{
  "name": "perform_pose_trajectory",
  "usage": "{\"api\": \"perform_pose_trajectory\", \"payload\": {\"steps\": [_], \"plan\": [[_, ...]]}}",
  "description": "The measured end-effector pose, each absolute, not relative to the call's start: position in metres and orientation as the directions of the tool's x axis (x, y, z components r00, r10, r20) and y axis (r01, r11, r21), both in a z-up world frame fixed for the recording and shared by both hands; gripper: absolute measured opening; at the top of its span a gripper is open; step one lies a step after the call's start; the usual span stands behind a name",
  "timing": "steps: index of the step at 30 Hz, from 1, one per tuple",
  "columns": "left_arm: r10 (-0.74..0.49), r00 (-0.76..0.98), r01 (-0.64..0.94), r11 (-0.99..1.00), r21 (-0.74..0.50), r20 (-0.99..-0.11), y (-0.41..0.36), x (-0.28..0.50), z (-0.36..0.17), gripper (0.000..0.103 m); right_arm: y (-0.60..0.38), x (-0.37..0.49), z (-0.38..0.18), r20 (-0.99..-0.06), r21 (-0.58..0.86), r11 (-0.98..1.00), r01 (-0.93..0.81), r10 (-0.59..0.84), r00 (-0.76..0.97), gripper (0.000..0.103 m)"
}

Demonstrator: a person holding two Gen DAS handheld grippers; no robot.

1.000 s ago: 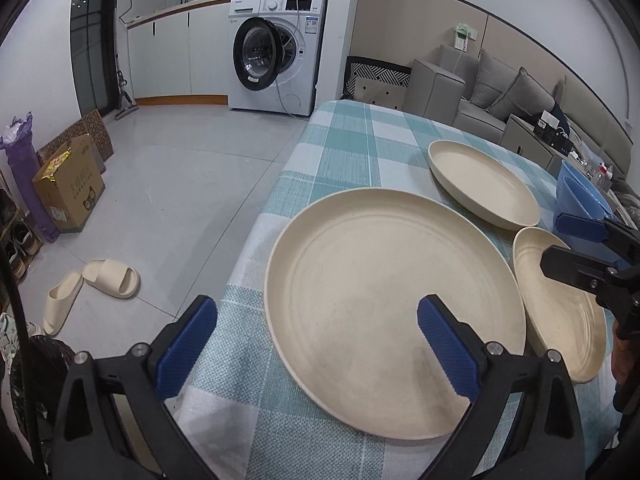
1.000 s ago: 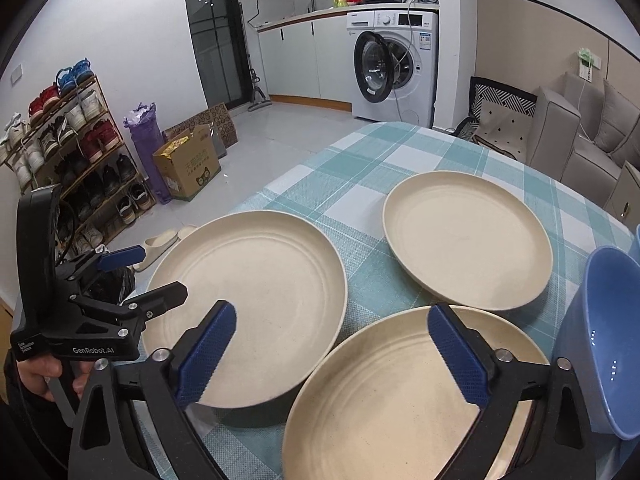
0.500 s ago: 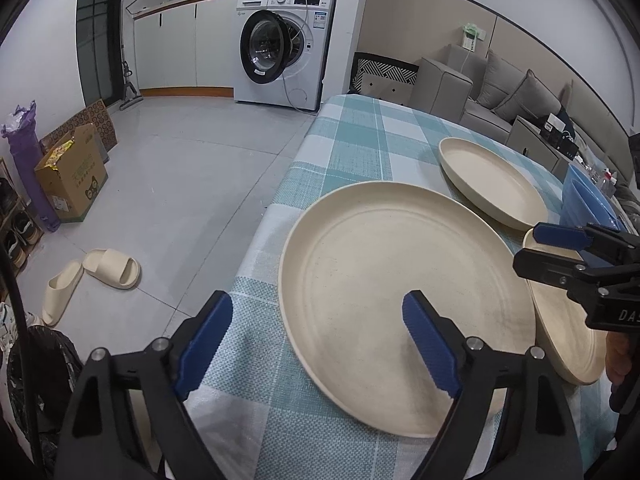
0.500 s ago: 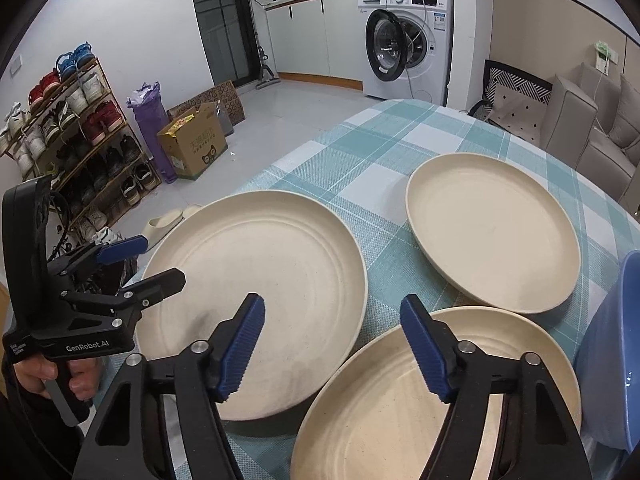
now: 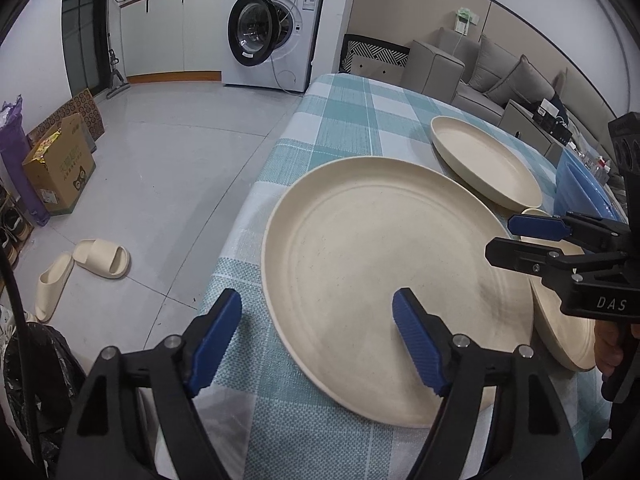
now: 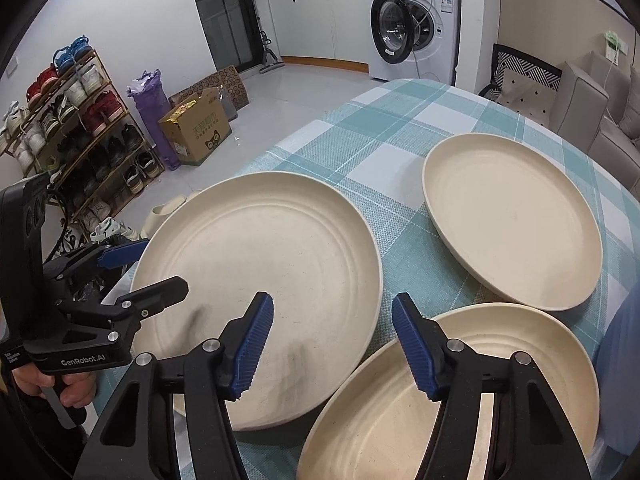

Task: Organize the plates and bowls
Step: 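Close the left tool fingers on the cream plate rim, then lift the cream plate with the left tool and carry it toward the blue bowls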

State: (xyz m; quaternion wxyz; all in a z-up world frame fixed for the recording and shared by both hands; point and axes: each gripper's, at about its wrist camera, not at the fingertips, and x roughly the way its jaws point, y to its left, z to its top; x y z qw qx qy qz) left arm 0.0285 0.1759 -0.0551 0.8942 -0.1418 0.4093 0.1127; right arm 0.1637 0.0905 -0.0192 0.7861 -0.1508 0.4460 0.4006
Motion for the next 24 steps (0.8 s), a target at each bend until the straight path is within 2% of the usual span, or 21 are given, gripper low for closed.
{"api": "perform_pose_trajectory", "payload": {"steps": [6, 12, 14, 17, 24], "plan": [[0.084, 0.626, -0.312, 0.938, -0.150, -0.776, 0.175, 0.029, -0.057, 0.076, 0.099, 0.165, -0.023, -0.836, 0.114, 0.635, -0.764, 0.477, 0.271, 0.062], [0.081, 0.610, -0.306, 0.941, -0.141, -0.788, 0.175, 0.028, -0.059, 0.056, 0.098, 0.164, -0.024, -0.840, 0.086, 0.648, -0.757, 0.456, 0.295, 0.052], [0.077, 0.611, -0.294, 0.946, -0.135, -0.788, 0.172, 0.028, -0.059, 0.046, 0.098, 0.163, -0.023, -0.840, 0.082, 0.649, -0.757, 0.453, 0.298, 0.050], [0.108, 0.602, -0.295, 0.951, -0.094, -0.791, 0.168, 0.028, -0.059, 0.045, 0.098, 0.160, -0.023, -0.837, 0.070, 0.651, -0.756, 0.451, 0.311, 0.050], [0.113, 0.599, -0.303, 0.948, -0.093, -0.793, 0.169, 0.026, -0.058, 0.044, 0.095, 0.155, -0.021, -0.824, 0.070, 0.652, -0.755, 0.464, 0.324, 0.050]]}}
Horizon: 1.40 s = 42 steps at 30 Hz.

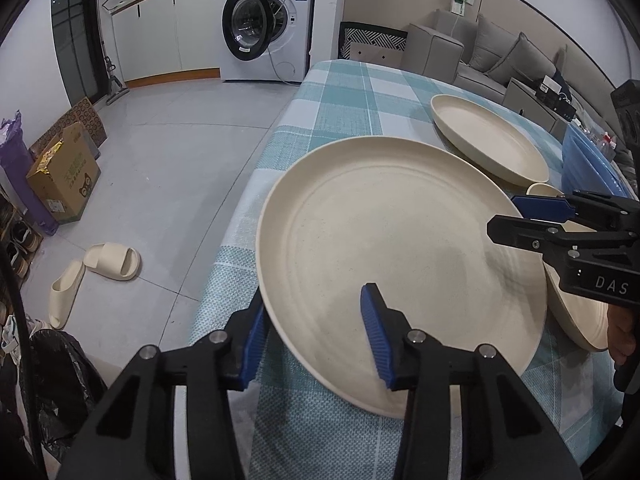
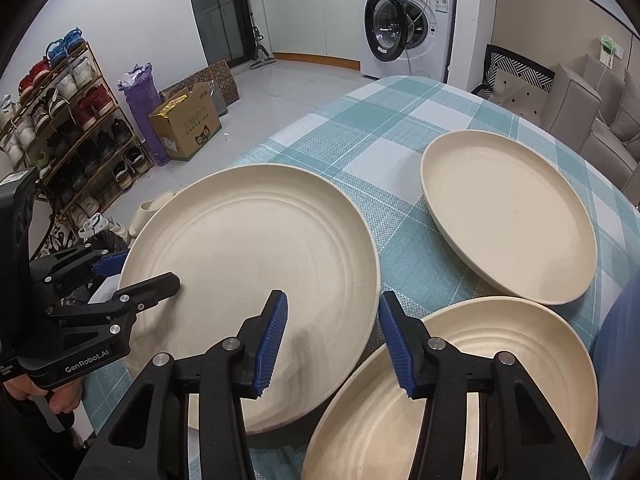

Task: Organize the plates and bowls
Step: 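Lift the cream plate with the left tool and carry it toward the blue bowls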

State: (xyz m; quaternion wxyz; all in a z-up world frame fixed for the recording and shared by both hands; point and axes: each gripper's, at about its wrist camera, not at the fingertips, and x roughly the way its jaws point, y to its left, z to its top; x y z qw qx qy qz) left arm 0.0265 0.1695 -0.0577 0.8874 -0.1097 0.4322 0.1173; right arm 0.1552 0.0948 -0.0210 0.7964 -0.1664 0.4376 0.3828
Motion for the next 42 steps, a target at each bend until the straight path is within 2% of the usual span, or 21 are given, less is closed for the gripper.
{"api": "perform_pose_trajectory", "payload": {"steps": [42], "plan": [[0.124, 0.657, -0.263, 0.962, -0.072, -0.744, 0.145, 0.018, -0.027, 0.044, 0.053, 0.129, 0.017, -0.757, 0.063, 0.691, -0.720, 0.503, 0.417, 0.050]]}}
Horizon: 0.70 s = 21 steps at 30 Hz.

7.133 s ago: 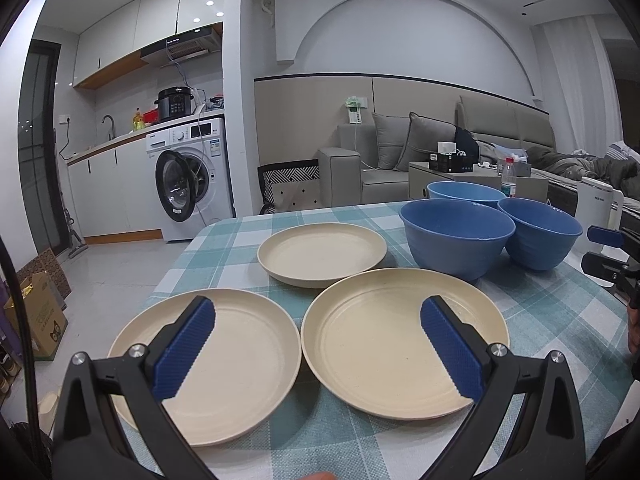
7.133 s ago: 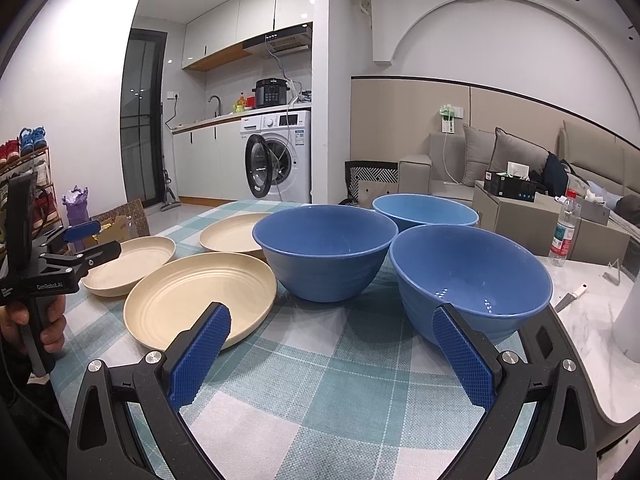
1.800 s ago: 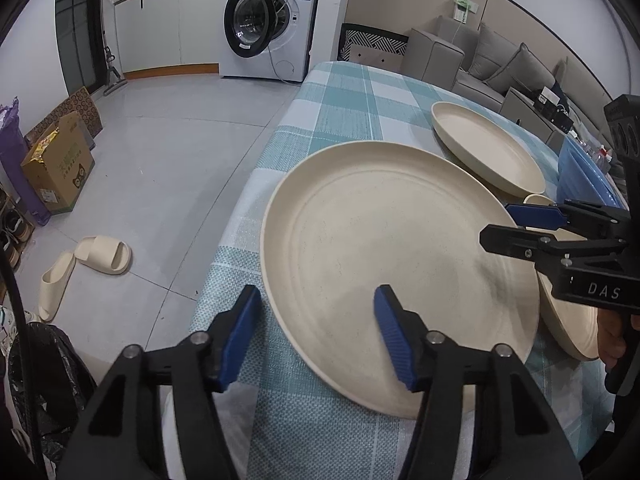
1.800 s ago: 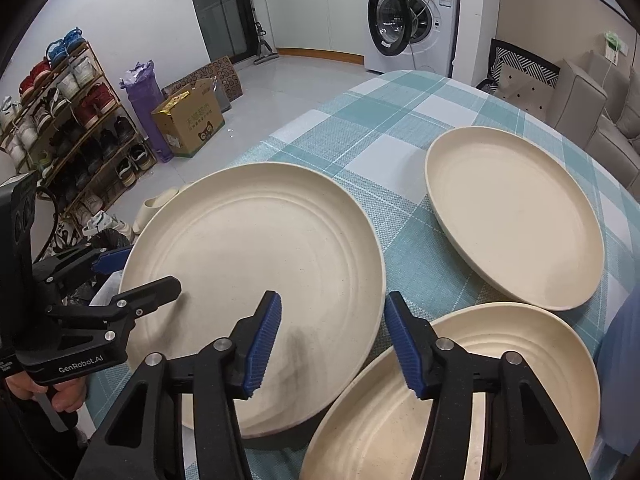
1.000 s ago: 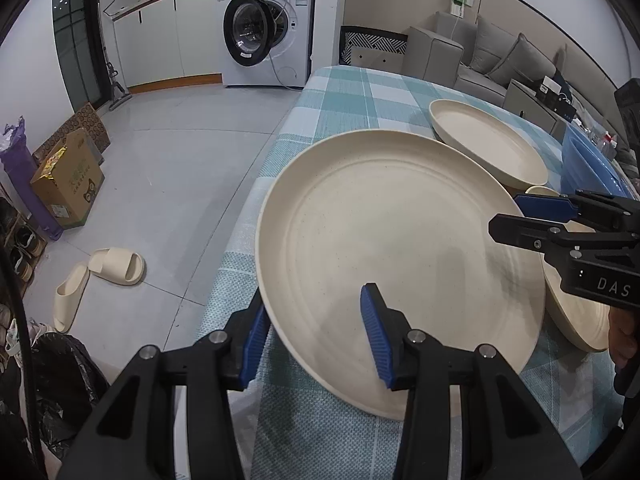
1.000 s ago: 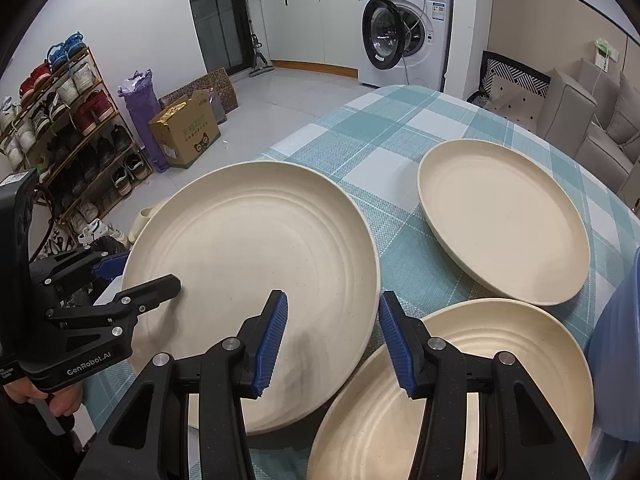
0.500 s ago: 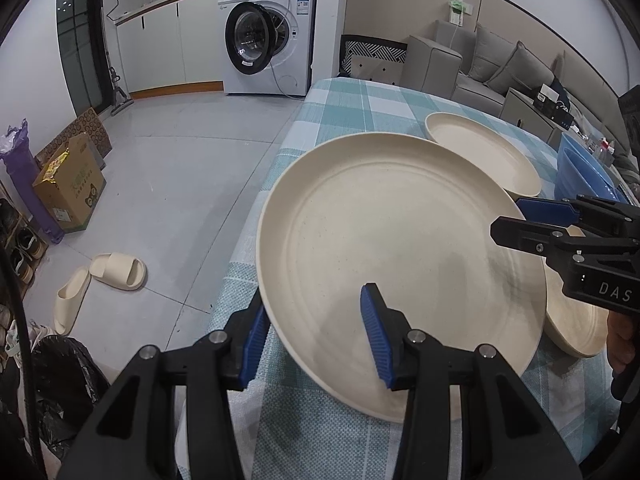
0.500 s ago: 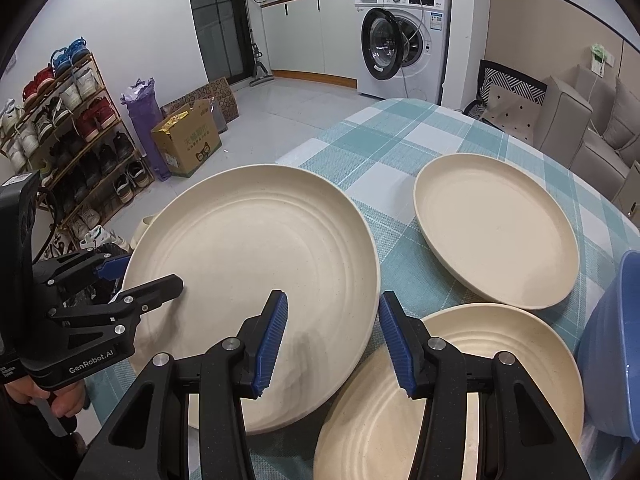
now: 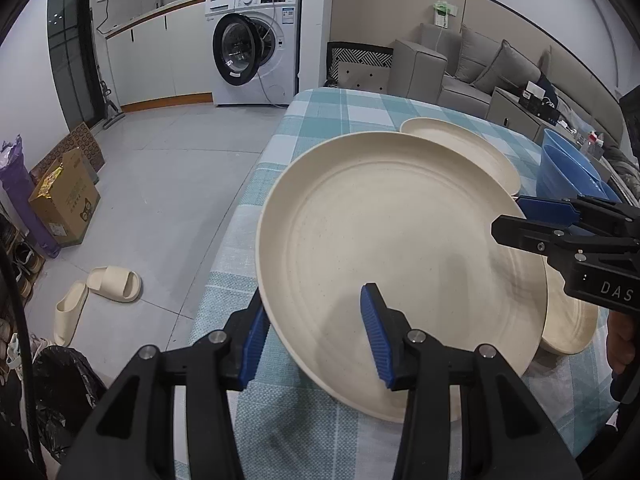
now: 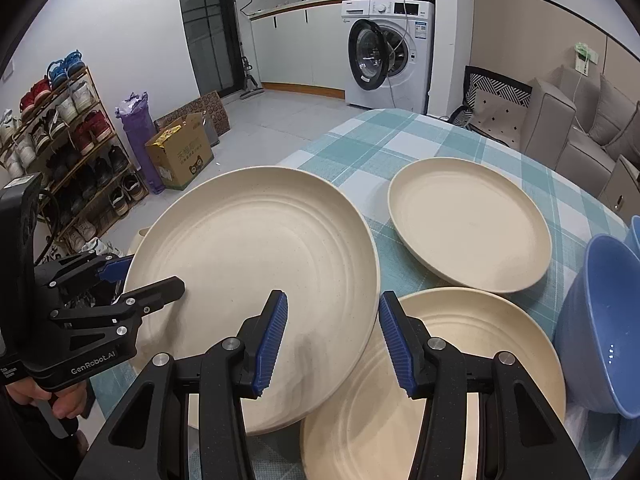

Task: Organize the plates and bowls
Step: 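Lift the cream plate with the left tool and carry it toward the blue bowls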

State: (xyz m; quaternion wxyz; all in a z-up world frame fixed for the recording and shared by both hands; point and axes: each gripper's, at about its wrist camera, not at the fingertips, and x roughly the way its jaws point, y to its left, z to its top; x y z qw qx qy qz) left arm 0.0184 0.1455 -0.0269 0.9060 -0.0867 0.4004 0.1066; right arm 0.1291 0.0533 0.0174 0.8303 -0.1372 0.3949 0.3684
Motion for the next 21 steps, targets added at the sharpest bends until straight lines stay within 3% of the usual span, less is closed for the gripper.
{"api": "perform_pose_trajectory", "payload": {"steps": [21], "plan": [[0.101, 0.676, -0.198, 0.979, -0.047, -0.730, 0.110, 0.024, -0.018, 0.044, 0.002, 0.112, 0.028, -0.727, 0.089, 0.738, -0.669, 0.507, 0.463, 0.050]]}}
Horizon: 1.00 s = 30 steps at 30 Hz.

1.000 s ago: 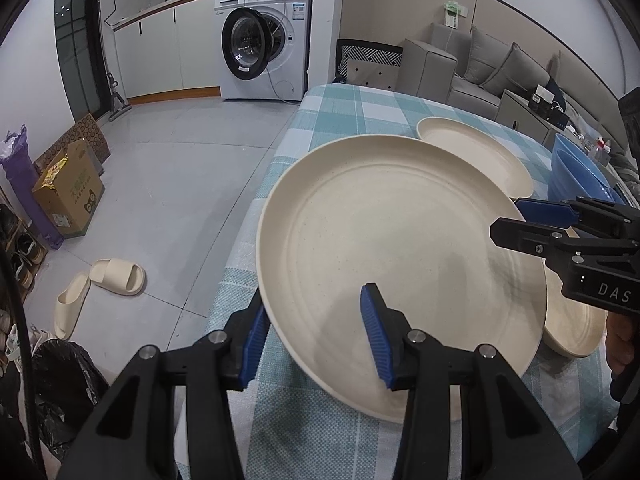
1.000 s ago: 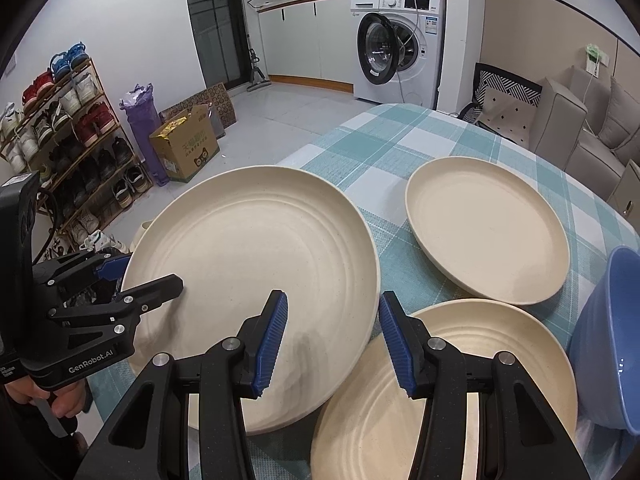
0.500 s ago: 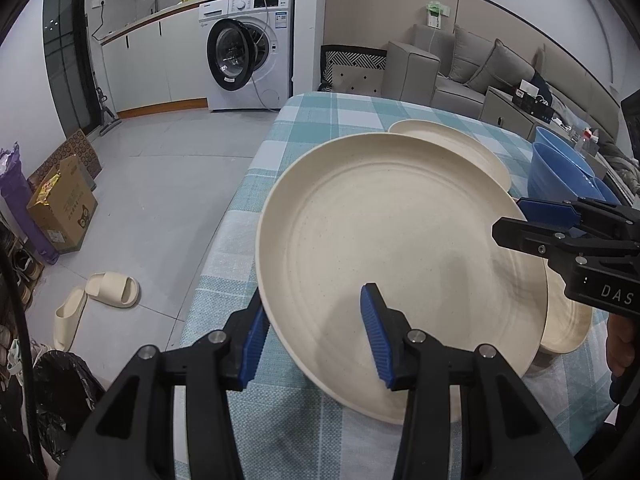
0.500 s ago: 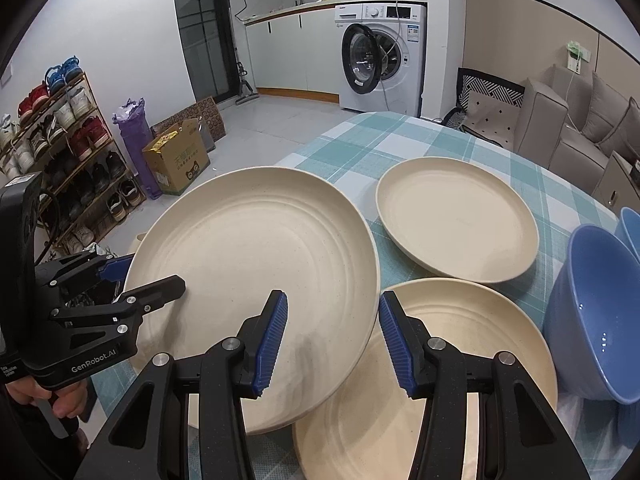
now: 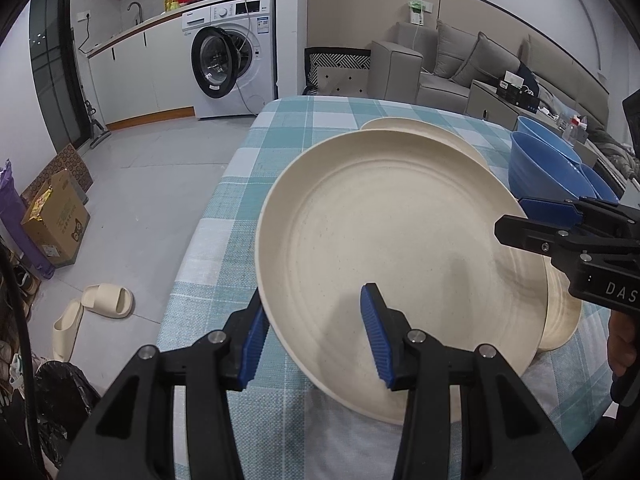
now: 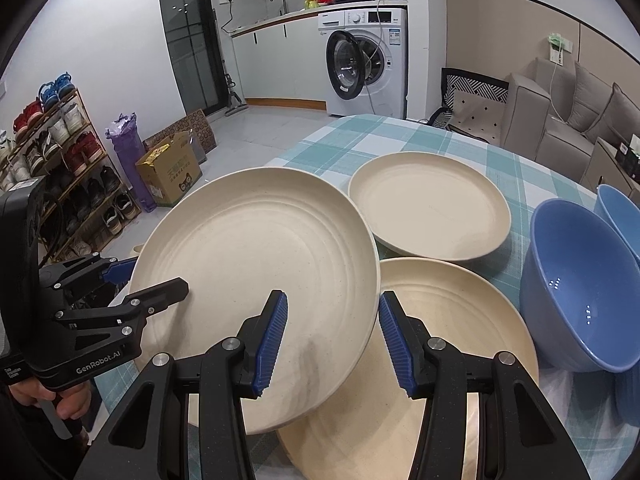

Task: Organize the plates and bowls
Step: 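Lift the cream plate with the left tool and carry it toward the blue bowls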

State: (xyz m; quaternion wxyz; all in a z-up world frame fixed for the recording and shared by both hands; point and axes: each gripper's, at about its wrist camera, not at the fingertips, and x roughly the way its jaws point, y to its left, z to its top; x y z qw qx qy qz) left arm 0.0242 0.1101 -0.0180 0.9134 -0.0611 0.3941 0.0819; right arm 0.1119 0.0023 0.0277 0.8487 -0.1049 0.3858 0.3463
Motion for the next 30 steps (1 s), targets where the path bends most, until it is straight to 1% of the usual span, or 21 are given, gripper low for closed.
{"api": "perform_pose_trajectory", "payload": {"steps": [30], "plan": [[0.062, 0.695, -0.064, 0.998, 0.024, -0.716, 0.049, 0.053, -0.009, 0.044, -0.079, 0.111, 0.032, -0.711, 0.134, 0.828, -0.545, 0.463, 0.529, 0.050]]}}
